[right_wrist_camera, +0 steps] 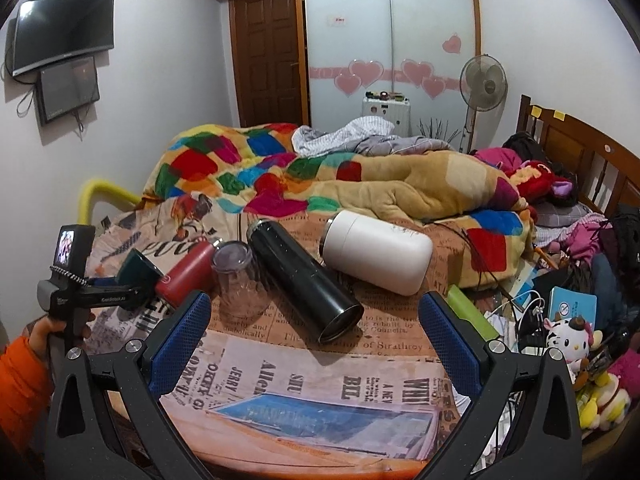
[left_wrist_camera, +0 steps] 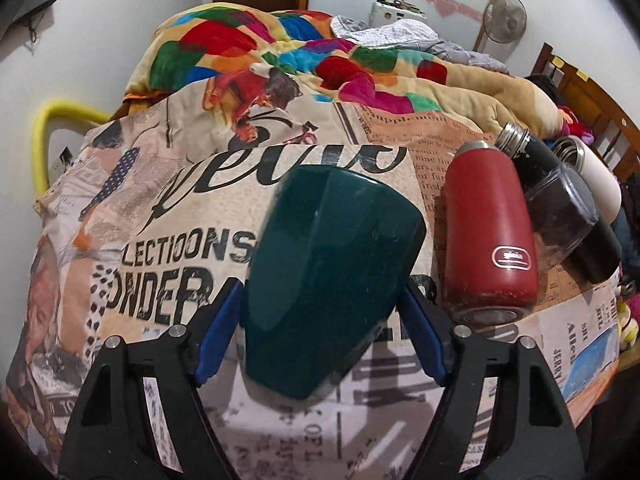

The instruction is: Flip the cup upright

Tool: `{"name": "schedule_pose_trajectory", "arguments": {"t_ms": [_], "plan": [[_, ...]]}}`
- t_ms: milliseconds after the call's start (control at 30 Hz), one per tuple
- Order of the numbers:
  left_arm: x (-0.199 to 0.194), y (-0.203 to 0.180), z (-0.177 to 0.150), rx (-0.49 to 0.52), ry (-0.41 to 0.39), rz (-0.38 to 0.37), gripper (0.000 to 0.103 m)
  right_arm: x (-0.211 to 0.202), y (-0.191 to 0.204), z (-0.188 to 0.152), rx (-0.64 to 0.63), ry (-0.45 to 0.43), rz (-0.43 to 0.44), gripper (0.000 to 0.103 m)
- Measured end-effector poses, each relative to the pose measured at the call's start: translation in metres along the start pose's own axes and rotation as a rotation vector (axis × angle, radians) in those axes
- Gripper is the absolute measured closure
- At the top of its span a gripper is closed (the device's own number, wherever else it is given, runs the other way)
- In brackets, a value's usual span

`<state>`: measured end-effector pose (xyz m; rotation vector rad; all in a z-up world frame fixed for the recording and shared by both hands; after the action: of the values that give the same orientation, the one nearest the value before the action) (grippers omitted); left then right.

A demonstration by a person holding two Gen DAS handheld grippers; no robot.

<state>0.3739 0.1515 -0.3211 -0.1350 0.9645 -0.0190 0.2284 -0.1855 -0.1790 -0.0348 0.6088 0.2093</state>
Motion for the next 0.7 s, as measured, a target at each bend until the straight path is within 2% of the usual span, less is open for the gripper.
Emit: {"name": "schedule_pose_trajectory", "arguments": {"t_ms": [100, 400, 533, 700], "plan": [[0.004, -0.001, 0.002, 0.017, -0.009, 0.001, 0.035, 0.007, 0.003, -0.001, -0.008, 0.013, -0.002, 0.0], [0.003, -0.003, -0.001, 0.025, -0.05, 0.04, 0.036, 0.01, 0.006, -0.003, -0.013, 0.025, -0.001, 0.0], [-0.015, -0.01, -0.005, 0.042, -0.084, 0.056, 0.036, 0.006, 0.007, -0.002, -0.02, 0.016, 0.001, 0.0], [-0.051, -0.024, -0.008, 0.056, -0.13, 0.04, 0.037, -0.004, 0.009, 0.0, -0.029, -0.007, 0.007, 0.0]]}}
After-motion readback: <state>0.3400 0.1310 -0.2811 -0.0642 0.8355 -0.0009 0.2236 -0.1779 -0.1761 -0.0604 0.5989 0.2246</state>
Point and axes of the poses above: each gripper's, at about its wrist camera, not at the fingertips, and x roughly the way its jaws point, y to its left, z to its top, the point moved 5 cm from there along x, roughly the way its jaws point, and after that the axes turned 3 degrees about -x, right-handed, at the moved point
